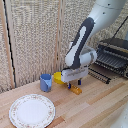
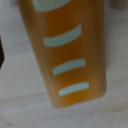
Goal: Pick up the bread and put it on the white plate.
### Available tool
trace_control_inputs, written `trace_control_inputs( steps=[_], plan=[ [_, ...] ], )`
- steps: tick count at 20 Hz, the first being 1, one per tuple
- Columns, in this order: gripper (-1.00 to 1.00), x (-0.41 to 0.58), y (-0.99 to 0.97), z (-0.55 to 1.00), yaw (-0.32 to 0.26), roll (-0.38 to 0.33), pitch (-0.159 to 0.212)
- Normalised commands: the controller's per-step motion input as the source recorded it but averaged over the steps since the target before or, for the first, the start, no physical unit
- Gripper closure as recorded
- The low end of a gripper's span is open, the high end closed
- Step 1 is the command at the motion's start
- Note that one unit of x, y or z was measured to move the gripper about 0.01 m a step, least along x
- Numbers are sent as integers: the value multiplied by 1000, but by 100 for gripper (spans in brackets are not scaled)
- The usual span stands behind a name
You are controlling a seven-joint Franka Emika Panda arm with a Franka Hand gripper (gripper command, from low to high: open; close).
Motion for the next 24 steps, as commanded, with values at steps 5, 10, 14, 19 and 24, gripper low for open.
trace_control_inputs(
  steps=[5, 10, 14, 19, 24],
  plan=[
    [100, 41, -66, -76, 98, -14, 0],
    [100, -6, -75, 0, 35, 1, 0],
    [100, -225, -36, 41, 2, 7, -35],
    [100, -150, 0, 162, 8, 35, -45],
    [100, -27, 39, 835, -3, 63, -8]
  ],
)
